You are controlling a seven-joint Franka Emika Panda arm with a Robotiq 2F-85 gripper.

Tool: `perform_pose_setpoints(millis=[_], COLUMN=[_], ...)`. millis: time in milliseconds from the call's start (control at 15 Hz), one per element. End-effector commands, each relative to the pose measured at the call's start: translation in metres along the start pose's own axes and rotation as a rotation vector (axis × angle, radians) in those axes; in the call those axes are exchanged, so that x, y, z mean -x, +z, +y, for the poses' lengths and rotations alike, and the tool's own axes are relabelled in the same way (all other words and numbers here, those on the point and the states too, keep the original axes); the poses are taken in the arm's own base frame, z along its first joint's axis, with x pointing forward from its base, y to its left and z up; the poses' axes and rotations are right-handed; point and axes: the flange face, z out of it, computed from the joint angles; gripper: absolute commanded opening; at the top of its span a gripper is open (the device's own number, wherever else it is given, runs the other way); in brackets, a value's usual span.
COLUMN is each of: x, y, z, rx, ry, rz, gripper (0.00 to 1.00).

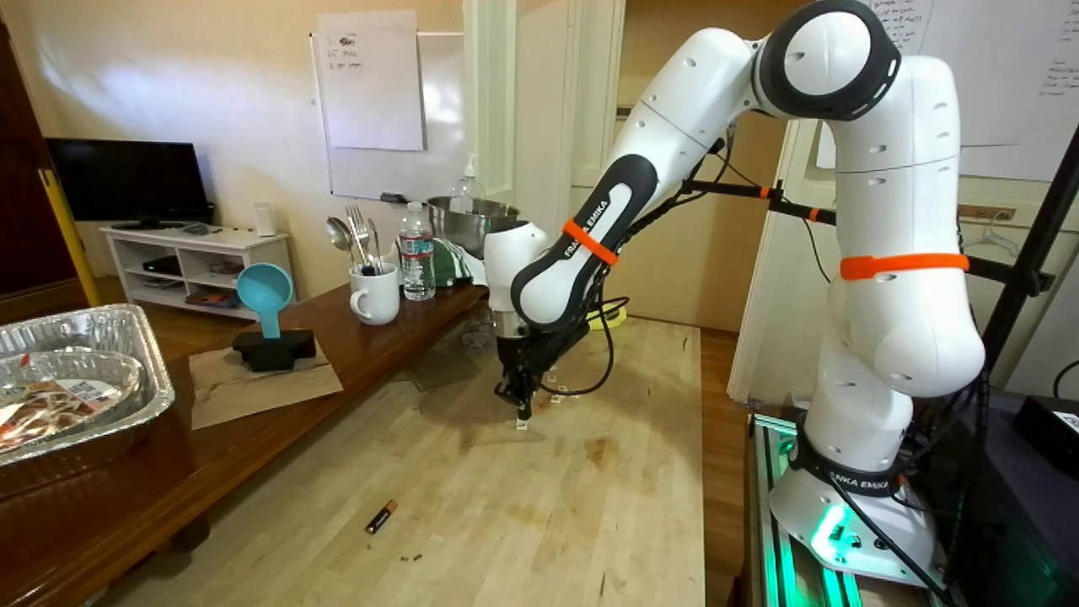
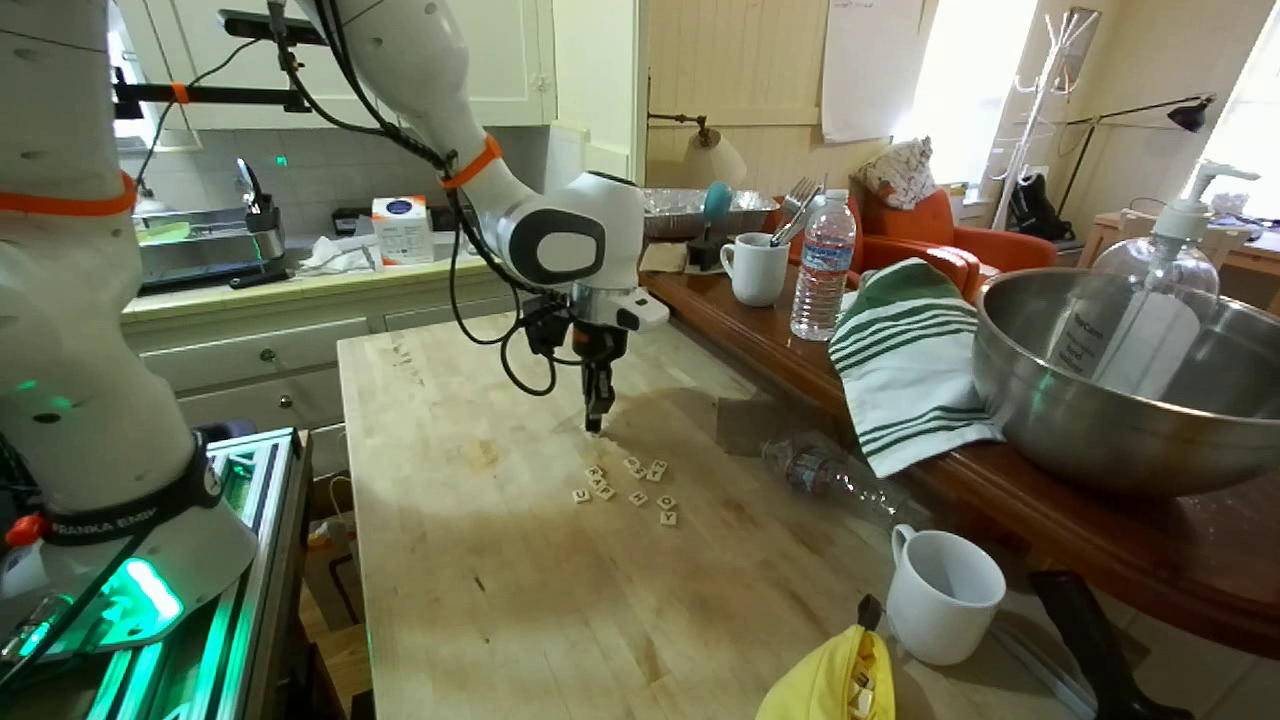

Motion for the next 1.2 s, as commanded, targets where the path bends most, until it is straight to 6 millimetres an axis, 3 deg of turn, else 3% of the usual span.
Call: perform_pose_setpoints(millis=[0, 467, 1133], x=[0.004, 0.005, 0.021], y=[-0.010, -0.025, -0.025], z=[0.003, 0.020, 0.057], rx=[-0.008, 0.011, 0.090], ry=[0.005, -0.045, -0.253], rz=[0.009, 0.049, 0.046], gripper=[0.00, 0.00, 0.00])
